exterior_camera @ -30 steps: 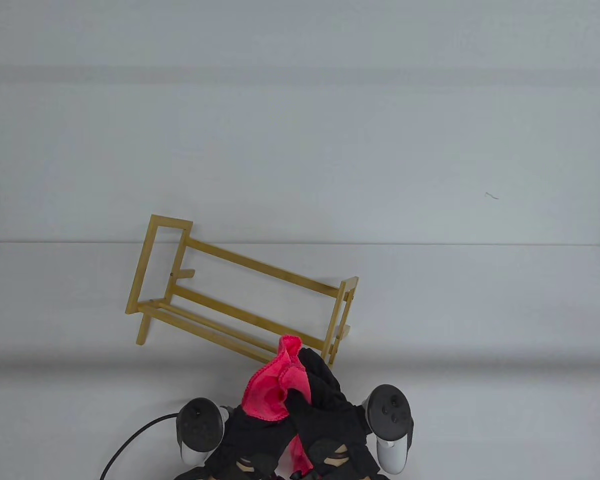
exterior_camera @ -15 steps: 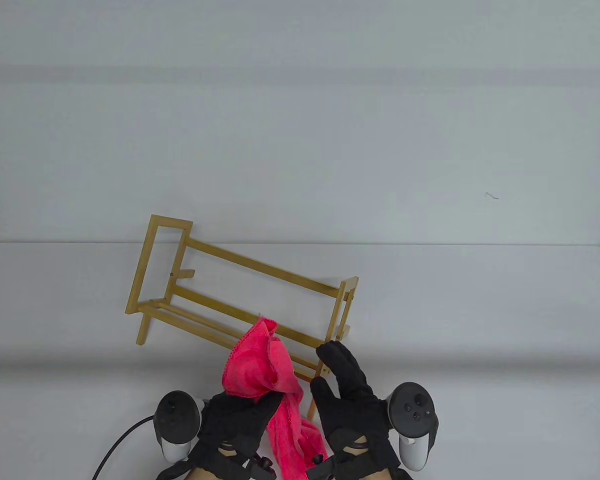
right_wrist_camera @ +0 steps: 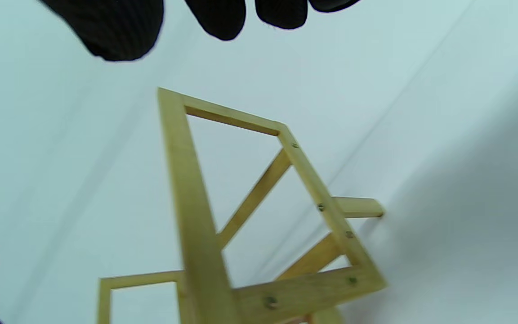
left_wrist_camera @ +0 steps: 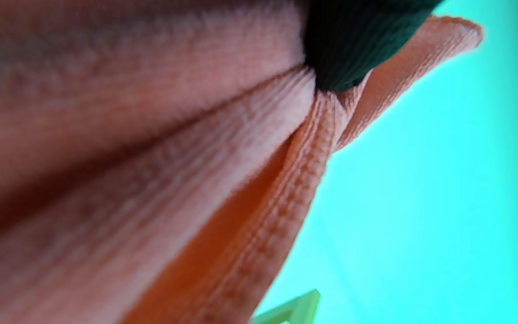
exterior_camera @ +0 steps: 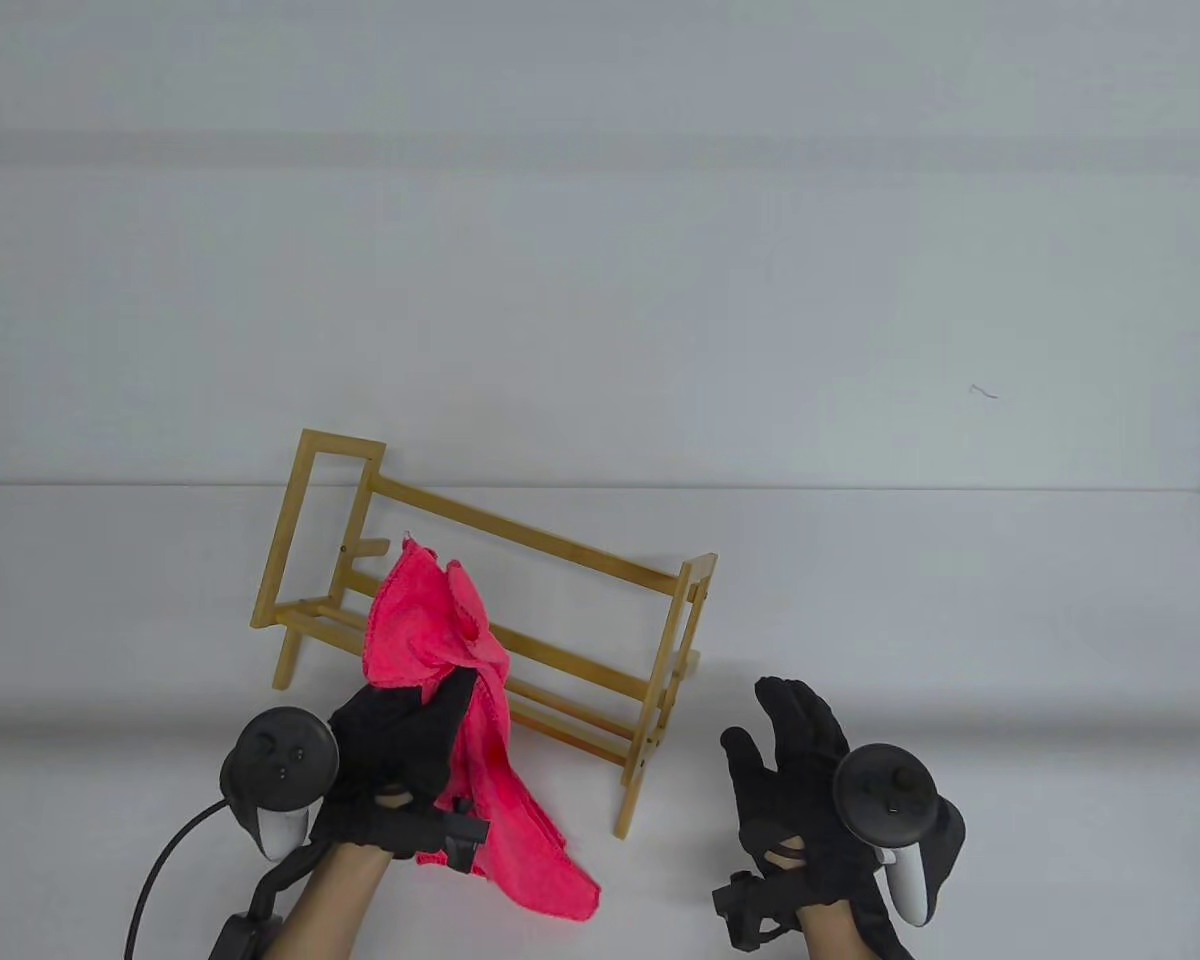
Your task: Hang square towel on book rack
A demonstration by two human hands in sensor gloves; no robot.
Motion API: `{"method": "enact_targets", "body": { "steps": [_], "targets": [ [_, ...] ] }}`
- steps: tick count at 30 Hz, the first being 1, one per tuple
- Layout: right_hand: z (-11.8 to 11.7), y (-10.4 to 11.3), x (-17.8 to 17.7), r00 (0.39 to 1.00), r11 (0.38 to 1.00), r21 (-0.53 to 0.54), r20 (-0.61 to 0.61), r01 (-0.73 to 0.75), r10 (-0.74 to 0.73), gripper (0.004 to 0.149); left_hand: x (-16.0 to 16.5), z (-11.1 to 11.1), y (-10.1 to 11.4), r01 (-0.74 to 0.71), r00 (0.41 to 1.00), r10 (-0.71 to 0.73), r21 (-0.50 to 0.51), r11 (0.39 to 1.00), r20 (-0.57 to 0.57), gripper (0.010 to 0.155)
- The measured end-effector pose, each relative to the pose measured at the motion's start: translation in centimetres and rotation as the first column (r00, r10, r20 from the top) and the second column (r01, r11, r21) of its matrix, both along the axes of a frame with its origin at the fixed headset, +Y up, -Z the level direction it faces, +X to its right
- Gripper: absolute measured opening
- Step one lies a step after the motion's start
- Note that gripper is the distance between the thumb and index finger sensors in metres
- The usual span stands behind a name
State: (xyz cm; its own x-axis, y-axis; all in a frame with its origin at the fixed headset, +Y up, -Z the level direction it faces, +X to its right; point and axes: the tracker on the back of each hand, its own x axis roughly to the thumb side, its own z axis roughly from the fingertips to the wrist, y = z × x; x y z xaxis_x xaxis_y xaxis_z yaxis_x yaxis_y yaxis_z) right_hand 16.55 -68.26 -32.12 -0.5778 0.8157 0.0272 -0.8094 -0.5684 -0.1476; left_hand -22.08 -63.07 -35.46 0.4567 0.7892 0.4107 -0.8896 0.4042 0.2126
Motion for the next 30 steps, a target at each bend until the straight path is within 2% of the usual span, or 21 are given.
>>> {"method": "enact_targets", "body": {
  "steps": [4,9,16,24,30],
  "targets": [
    [-0.3,-0.8,0.4,0.995,0.994,-0.048,0.016,-0.093,0.094,0.069,0.3,-2.6,1.1,0.029,0.999,-0.030,-0.019,0.999,-0.045,0.056],
    [-0.6,-1.8,1.0,0.995,0.990,-0.109,0.026,-0.089,0.092,0.069,1.5,-5.8,2.1,0.047,0.997,-0.050,-0.049,0.998,-0.062,0.056],
    [-0.6,-1.7,0.9,0.993,0.985,-0.128,0.009,-0.115,0.117,0.069,4.4,-9.3,2.8,0.074,0.994,-0.081,-0.091,0.993,-0.070,0.056],
    [-0.4,-1.2,1.0,0.992,0.985,-0.118,0.007,-0.124,0.126,0.070,8.4,-12.9,1.7,0.175,0.981,-0.187,-0.185,0.967,-0.050,0.057],
    [-0.5,-1.2,1.1,0.992,0.985,-0.120,0.004,-0.124,0.125,0.069,11.1,-15.2,0.3,0.306,0.947,-0.322,-0.274,0.912,-0.014,0.057]
  ]
}}
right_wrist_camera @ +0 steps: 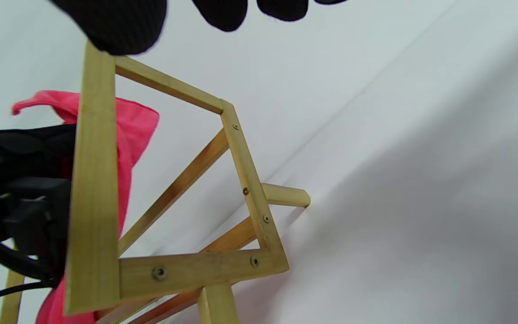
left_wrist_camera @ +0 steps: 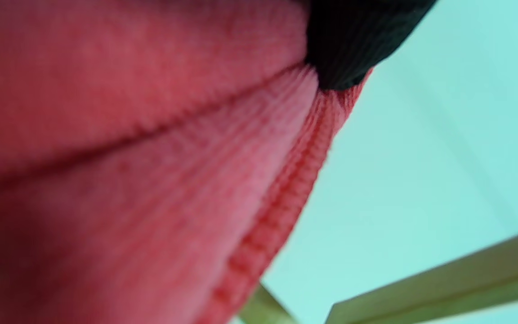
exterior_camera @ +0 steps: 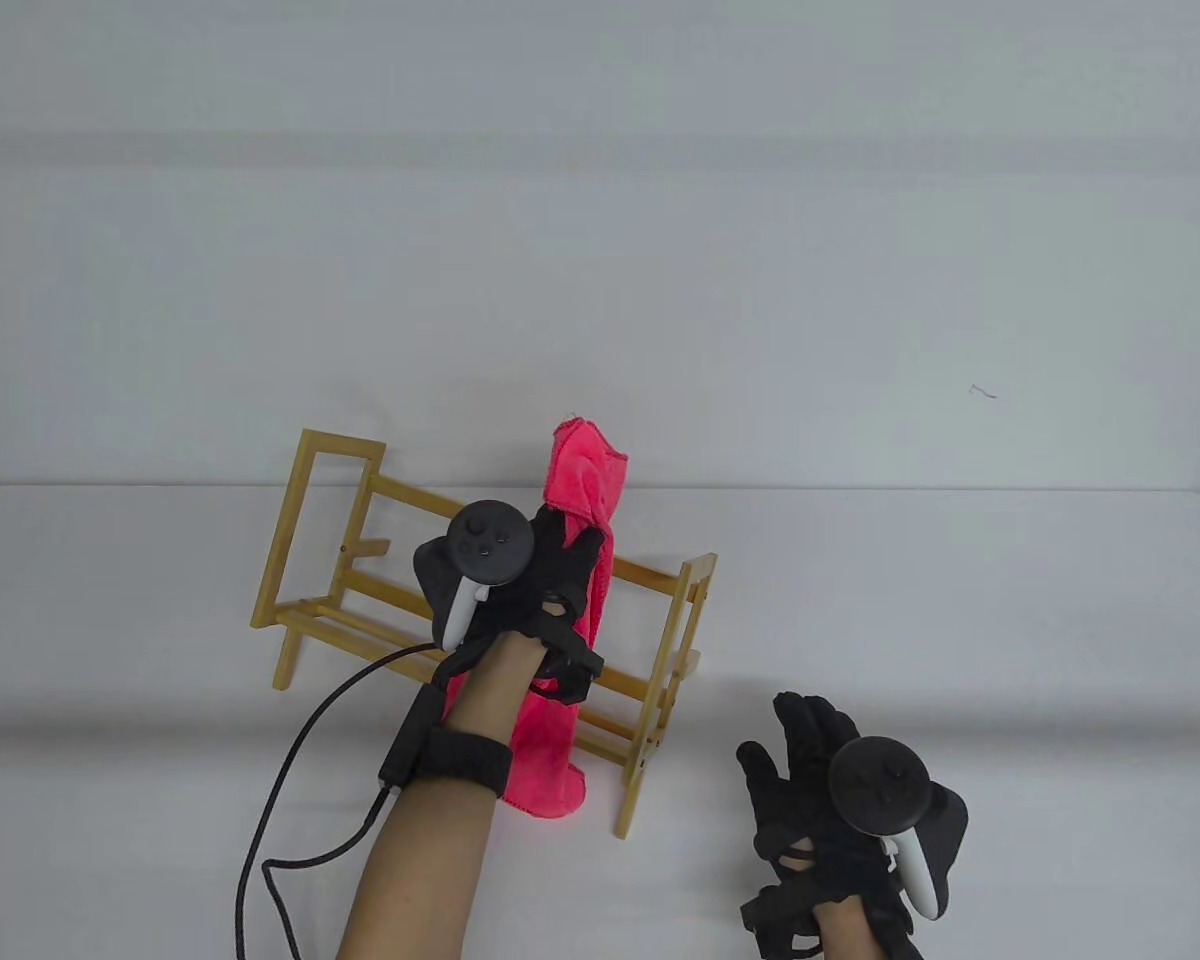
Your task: Hang square towel on book rack
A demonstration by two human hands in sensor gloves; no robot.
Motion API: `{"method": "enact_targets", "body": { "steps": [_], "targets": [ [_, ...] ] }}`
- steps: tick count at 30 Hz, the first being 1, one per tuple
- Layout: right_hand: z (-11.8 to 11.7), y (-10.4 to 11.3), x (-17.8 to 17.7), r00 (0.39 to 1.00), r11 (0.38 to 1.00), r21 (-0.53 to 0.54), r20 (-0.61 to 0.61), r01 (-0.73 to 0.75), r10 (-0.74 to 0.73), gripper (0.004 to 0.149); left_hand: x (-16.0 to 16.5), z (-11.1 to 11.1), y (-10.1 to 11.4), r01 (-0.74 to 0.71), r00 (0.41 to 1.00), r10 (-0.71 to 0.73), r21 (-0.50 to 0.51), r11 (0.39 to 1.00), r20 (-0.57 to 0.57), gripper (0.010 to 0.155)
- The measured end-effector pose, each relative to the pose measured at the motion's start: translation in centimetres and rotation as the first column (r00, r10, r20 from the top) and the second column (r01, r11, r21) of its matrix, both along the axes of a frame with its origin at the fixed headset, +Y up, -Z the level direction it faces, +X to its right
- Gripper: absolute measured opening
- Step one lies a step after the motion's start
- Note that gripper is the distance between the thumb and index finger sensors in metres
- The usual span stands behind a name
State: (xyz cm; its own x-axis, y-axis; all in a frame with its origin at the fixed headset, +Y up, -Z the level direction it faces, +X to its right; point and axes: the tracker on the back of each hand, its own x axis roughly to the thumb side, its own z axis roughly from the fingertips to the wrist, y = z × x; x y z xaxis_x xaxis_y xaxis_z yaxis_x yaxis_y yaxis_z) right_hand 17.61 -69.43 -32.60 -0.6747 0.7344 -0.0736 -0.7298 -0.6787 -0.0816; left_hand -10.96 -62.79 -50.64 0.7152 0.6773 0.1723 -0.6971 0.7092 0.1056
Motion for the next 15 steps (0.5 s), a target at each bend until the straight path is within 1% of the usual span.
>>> {"method": "enact_targets", "body": {
  "steps": [1,4,9,15],
  "targets": [
    [0.0,0.0,0.0,1.000,1.000,0.001,0.000,0.001,-0.001,0.069,0.6,-0.4,-0.3,0.041,0.999,-0.041,-0.018,0.999,0.001,0.057],
    [0.0,0.0,0.0,1.000,1.000,-0.001,-0.004,0.002,-0.002,0.069,1.8,-1.1,-1.0,0.098,0.995,-0.098,-0.039,0.994,-0.002,0.057],
    [-0.2,-0.1,0.0,1.000,1.000,-0.013,-0.011,-0.005,0.005,0.069,3.3,-1.8,-1.8,0.180,0.984,-0.181,-0.053,0.982,-0.005,0.058],
    [-0.2,0.0,0.1,1.000,1.000,-0.018,-0.011,-0.004,0.004,0.069,4.2,-2.1,-2.4,0.229,0.973,-0.230,-0.081,0.970,-0.004,0.060]
  ]
}}
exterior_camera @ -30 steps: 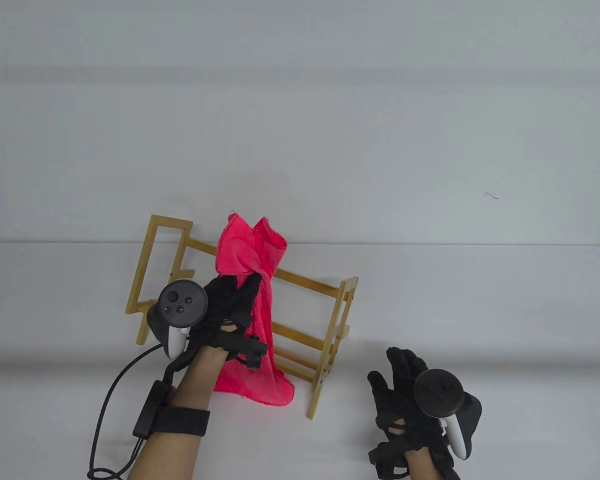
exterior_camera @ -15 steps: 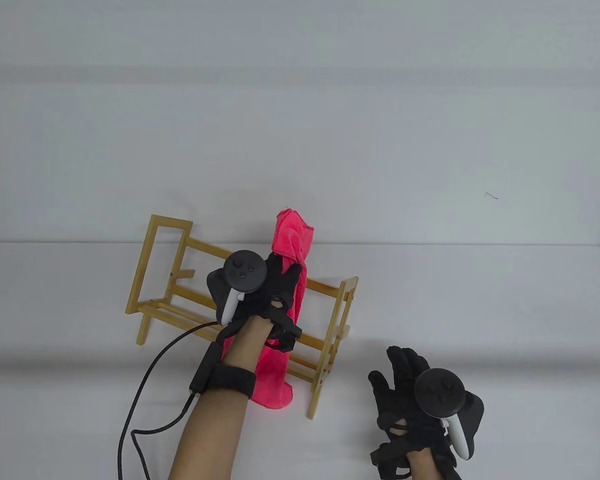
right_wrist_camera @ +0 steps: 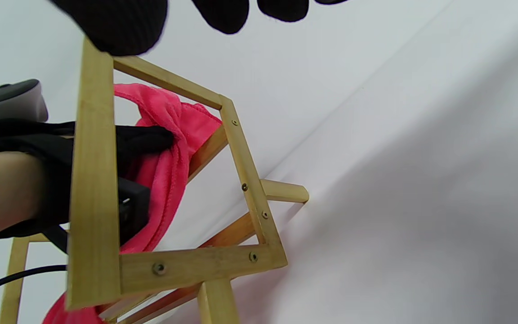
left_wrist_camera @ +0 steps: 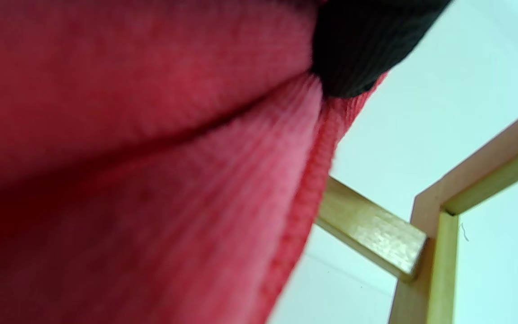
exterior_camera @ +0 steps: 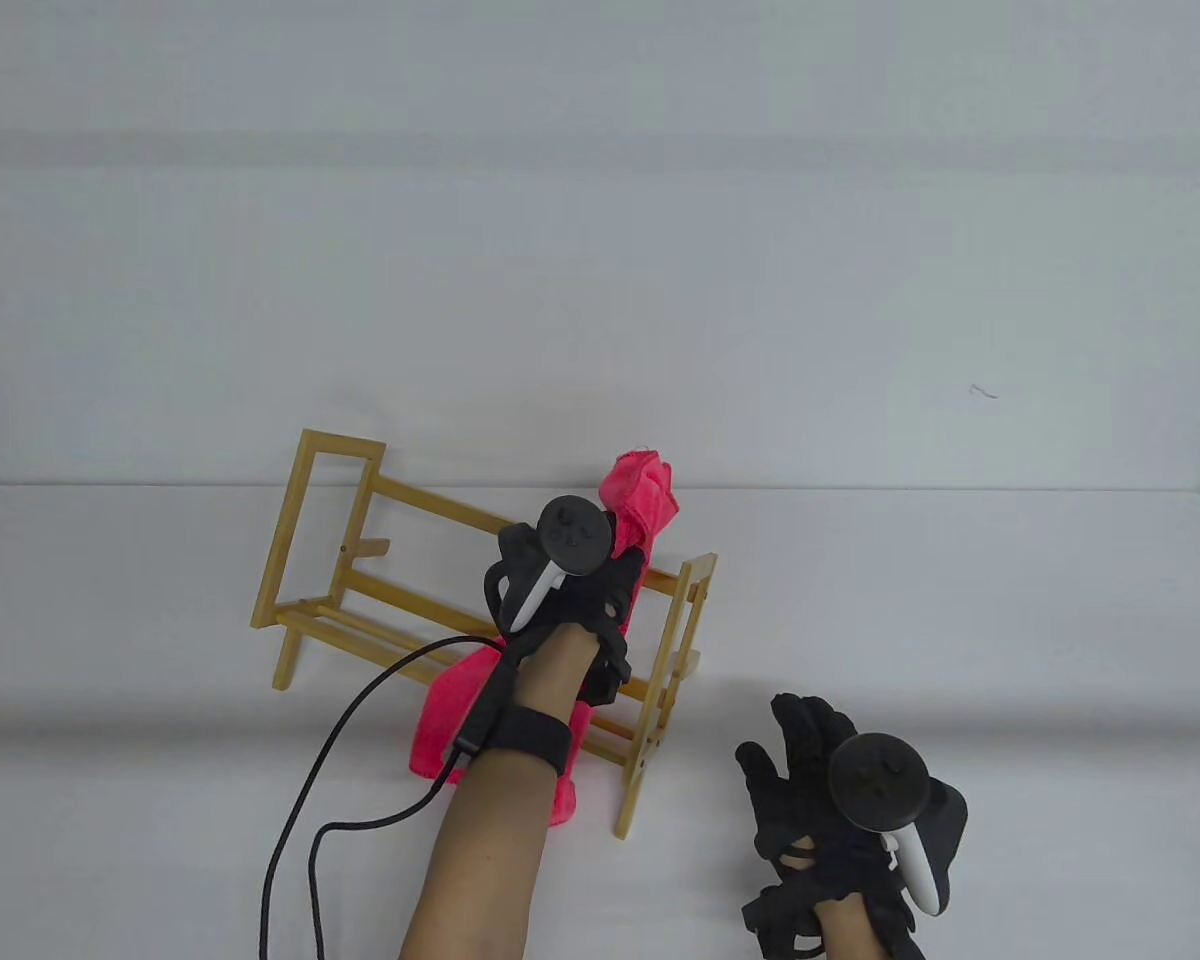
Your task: Hang square towel on book rack
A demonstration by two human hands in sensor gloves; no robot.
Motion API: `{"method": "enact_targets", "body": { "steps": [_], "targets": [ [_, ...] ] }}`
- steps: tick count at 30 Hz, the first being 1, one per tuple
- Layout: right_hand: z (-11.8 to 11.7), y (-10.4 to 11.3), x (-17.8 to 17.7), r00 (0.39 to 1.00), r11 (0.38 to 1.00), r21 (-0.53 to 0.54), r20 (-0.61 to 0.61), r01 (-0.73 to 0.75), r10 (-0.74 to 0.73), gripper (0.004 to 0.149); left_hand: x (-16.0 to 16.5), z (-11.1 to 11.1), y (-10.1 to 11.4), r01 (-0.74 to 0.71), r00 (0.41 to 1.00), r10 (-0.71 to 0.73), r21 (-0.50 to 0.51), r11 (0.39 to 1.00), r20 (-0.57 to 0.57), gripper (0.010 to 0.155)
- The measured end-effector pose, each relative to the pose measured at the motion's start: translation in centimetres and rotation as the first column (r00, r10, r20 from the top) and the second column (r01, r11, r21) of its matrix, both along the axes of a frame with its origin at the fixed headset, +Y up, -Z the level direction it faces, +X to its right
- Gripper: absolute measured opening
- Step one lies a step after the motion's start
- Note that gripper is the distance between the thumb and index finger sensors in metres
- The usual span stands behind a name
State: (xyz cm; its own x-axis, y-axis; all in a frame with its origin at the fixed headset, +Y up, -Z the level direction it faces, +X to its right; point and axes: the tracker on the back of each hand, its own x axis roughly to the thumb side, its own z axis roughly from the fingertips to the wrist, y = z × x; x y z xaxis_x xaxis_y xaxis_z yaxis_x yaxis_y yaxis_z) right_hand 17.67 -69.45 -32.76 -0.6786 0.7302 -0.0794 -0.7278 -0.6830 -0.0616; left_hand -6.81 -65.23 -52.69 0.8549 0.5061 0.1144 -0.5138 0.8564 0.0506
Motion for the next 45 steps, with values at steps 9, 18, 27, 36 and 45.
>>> {"method": "enact_targets", "body": {
  "steps": [9,18,27,36,45],
  "targets": [
    [0.0,0.0,0.0,1.000,1.000,-0.002,-0.003,0.000,0.000,0.069,-1.1,0.7,1.4,-0.041,0.999,0.041,0.041,0.998,0.003,0.066],
    [0.0,-0.1,-0.1,1.000,1.000,-0.011,-0.011,0.013,-0.014,0.068,-5.0,4.0,5.1,-0.167,0.986,0.163,0.111,0.980,0.038,0.058],
    [-0.2,-0.5,-0.6,0.999,1.000,-0.026,-0.035,0.001,-0.002,0.069,-10.8,10.1,6.8,-0.216,0.976,0.202,0.229,0.949,0.080,0.056],
    [-0.6,-0.9,-0.9,0.999,1.000,-0.026,-0.032,-0.015,0.014,0.070,-15.2,15.3,3.9,-0.205,0.978,0.191,0.244,0.948,0.079,0.058],
    [-1.2,-2.0,-1.3,0.999,0.998,-0.045,-0.040,-0.037,0.035,0.070,-18.1,18.5,-1.1,-0.240,0.971,0.233,0.210,0.948,0.058,0.062]
  ]
}}
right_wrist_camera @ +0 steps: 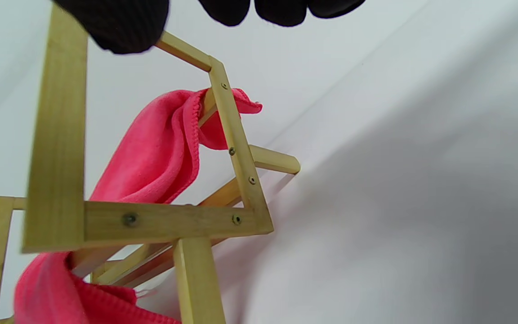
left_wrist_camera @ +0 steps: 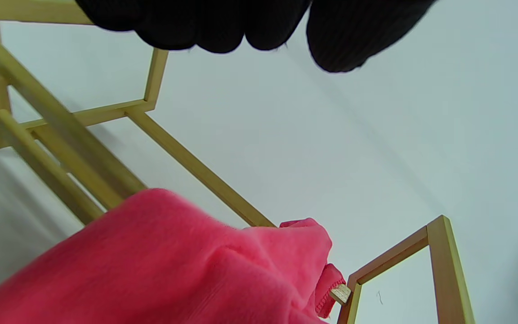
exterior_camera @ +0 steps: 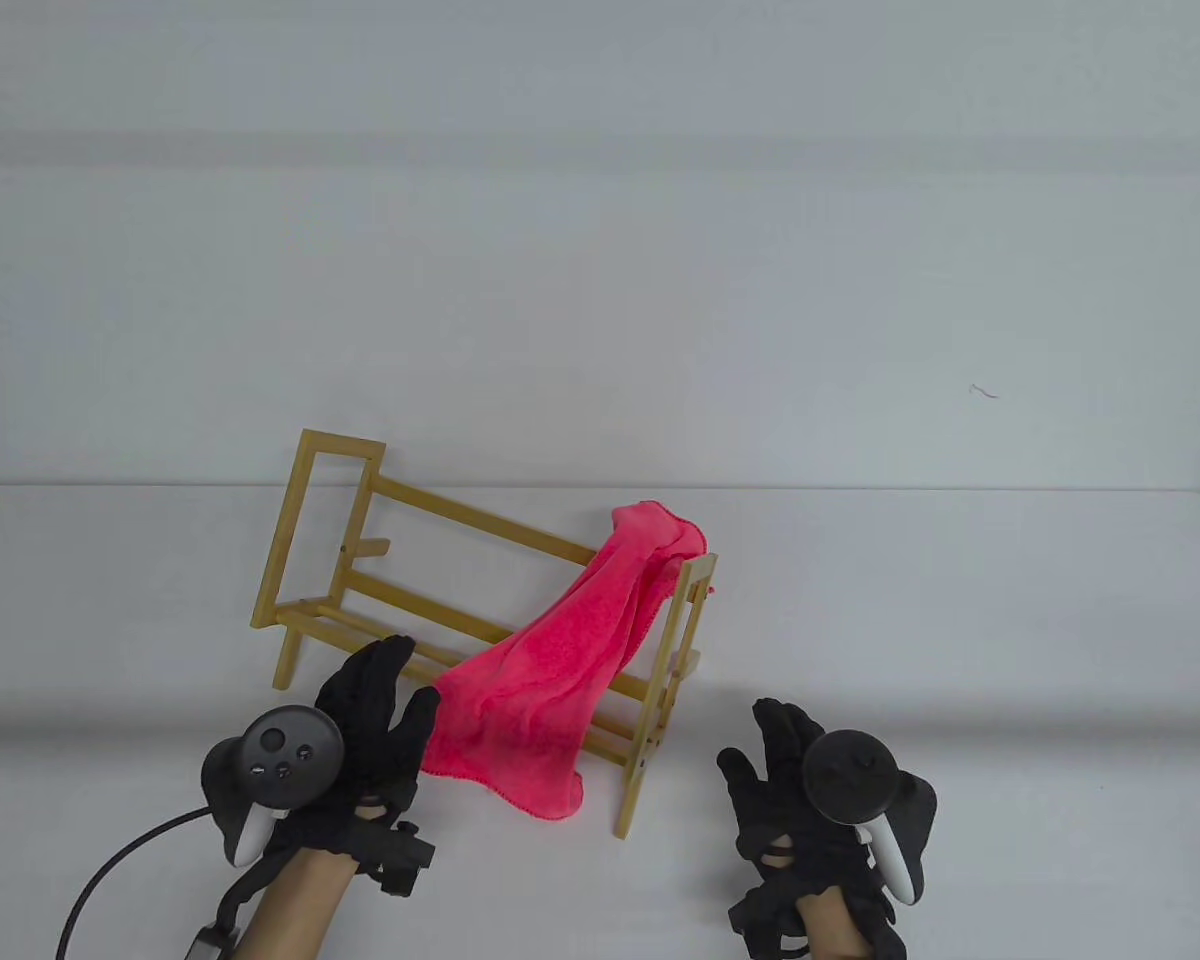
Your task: Hang square towel on book rack
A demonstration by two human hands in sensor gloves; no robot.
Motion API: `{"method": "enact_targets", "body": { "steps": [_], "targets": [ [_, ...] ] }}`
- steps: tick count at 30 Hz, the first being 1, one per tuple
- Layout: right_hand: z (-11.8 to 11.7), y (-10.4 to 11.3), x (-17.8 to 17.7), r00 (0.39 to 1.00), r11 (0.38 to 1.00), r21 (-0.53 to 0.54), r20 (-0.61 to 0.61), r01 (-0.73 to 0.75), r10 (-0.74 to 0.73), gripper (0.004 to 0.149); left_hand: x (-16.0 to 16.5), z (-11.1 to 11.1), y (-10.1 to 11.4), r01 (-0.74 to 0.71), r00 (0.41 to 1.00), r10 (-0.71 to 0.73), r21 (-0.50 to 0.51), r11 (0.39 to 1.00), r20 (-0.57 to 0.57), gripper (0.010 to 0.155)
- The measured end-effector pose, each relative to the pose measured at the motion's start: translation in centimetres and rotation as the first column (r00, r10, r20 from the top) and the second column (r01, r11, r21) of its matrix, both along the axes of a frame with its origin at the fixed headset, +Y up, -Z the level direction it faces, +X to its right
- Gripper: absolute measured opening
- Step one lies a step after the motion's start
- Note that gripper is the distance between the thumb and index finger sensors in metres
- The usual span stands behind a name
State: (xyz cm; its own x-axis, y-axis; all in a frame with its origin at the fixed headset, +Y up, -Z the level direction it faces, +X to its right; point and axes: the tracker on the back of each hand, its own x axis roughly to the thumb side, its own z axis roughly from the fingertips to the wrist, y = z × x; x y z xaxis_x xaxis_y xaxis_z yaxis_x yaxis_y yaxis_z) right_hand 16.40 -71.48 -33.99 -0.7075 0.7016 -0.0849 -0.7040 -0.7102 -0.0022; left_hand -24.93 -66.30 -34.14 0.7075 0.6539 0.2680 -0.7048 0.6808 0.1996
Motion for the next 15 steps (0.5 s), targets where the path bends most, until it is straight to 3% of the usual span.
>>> {"method": "enact_targets", "body": {
  "steps": [4,9,15],
  "targets": [
    [-0.1,-0.7,0.2,1.000,1.000,0.025,0.018,-0.001,0.000,0.070,-0.7,0.6,-1.3,-0.031,0.999,0.031,-0.022,0.999,0.013,0.062],
    [0.0,-1.3,0.5,0.999,0.999,0.051,0.039,0.010,-0.012,0.071,-0.6,0.8,-2.3,0.113,0.993,-0.113,0.007,0.994,0.040,0.063],
    [0.2,-1.8,0.2,0.999,0.999,0.034,0.032,-0.016,0.015,0.076,-0.1,0.2,-4.1,0.242,0.965,-0.234,-0.055,0.969,0.120,0.068]
  ]
}}
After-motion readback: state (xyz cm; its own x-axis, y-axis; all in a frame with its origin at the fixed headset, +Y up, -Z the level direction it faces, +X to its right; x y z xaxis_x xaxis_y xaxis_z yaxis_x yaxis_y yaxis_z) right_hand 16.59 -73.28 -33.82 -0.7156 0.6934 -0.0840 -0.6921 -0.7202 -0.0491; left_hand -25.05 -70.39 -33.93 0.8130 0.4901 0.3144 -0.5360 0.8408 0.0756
